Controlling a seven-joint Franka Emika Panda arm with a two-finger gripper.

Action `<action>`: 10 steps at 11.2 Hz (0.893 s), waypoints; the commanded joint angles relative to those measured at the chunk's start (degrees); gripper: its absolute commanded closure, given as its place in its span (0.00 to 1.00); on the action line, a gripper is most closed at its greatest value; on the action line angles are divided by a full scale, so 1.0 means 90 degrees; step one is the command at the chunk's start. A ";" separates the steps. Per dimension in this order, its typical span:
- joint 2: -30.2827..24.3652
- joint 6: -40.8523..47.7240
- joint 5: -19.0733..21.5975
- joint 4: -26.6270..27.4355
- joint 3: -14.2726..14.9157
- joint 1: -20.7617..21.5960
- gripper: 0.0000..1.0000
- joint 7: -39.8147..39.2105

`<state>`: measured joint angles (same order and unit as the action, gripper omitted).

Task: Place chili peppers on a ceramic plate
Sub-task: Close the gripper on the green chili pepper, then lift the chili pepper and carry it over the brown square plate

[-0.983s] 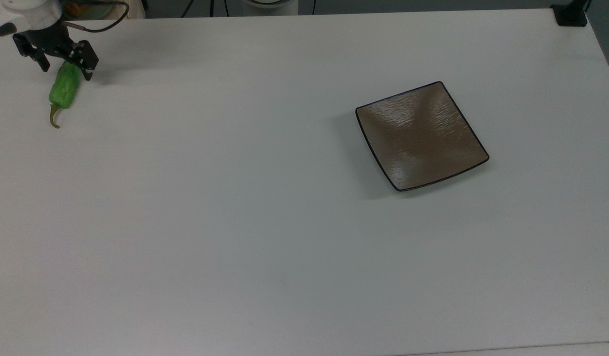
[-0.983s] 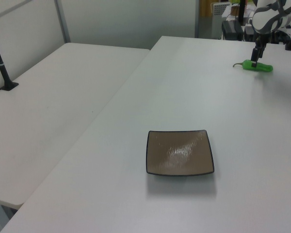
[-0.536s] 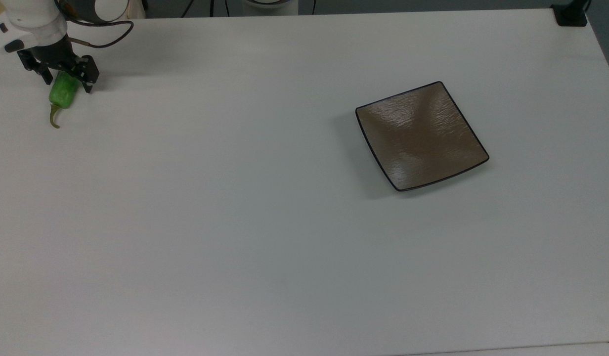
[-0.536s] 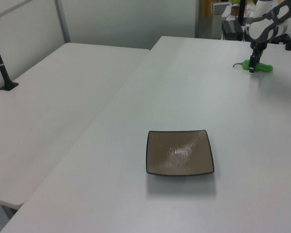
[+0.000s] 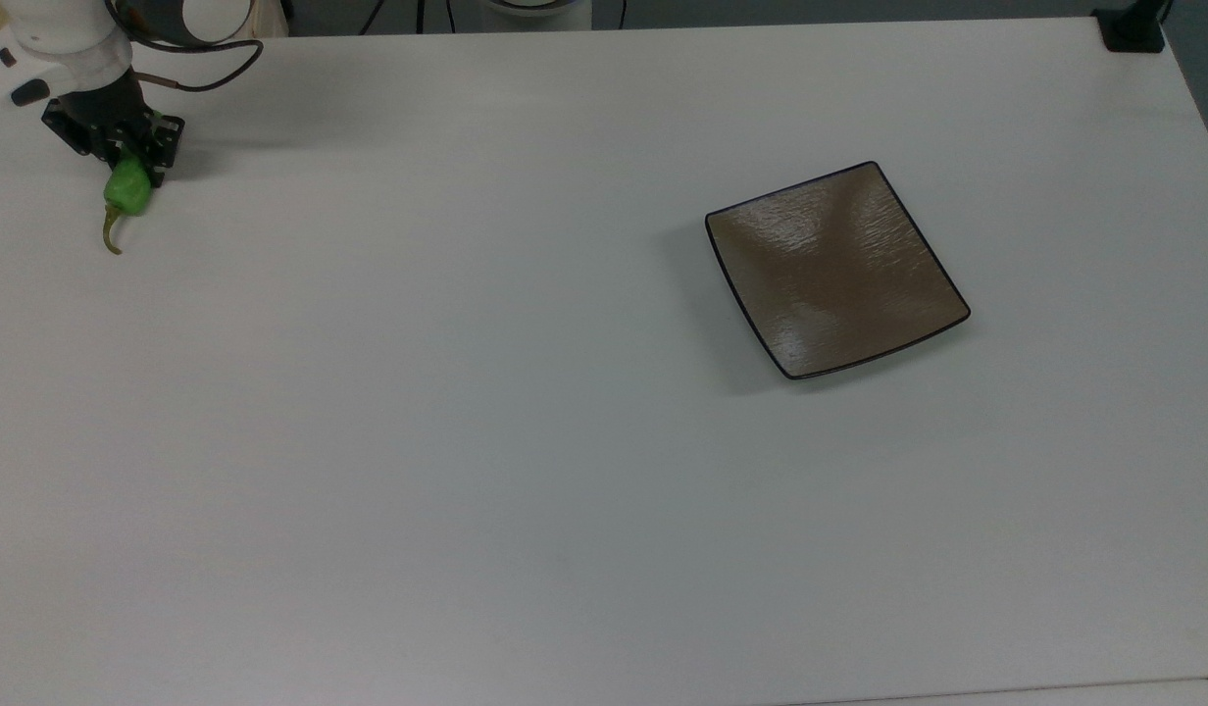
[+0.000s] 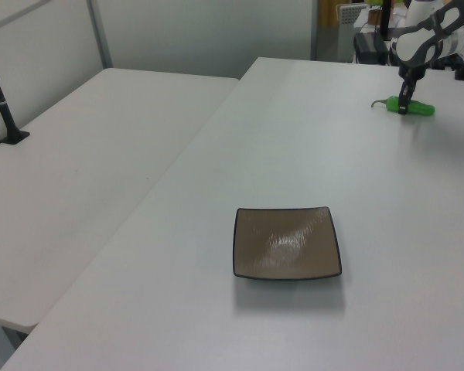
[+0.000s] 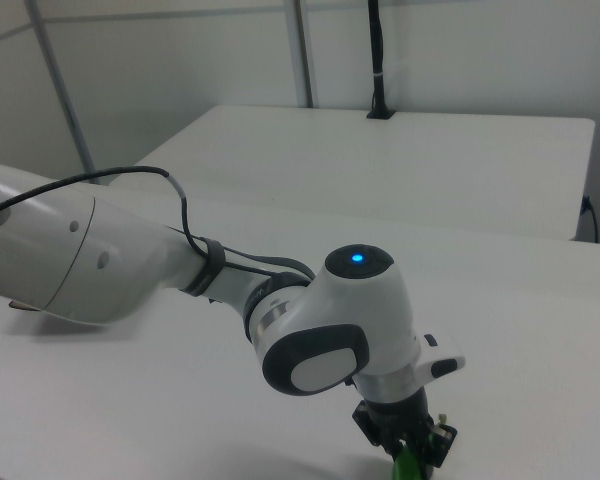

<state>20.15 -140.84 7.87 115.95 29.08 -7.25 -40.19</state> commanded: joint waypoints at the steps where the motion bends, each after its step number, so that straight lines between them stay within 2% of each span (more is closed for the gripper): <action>1: -0.0207 0.0150 0.0170 0.0026 -0.0037 0.0121 0.76 -0.0163; 2: -0.0334 0.0306 0.0228 0.0007 -0.0057 0.0180 0.76 -0.0154; 4: -0.0432 0.1016 0.0889 -0.0371 -0.0096 0.0511 0.76 -0.0057; 6: -0.0559 0.1643 0.1428 -0.0763 -0.0387 0.0571 0.76 0.0390; 8: -0.0531 0.1616 0.1577 -0.1105 -0.1147 0.0571 0.76 0.1607; 10: -0.0521 0.1616 0.1596 -0.1300 -0.1792 0.0658 0.76 0.2372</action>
<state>15.60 -127.43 21.31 106.38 18.51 -1.90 -26.45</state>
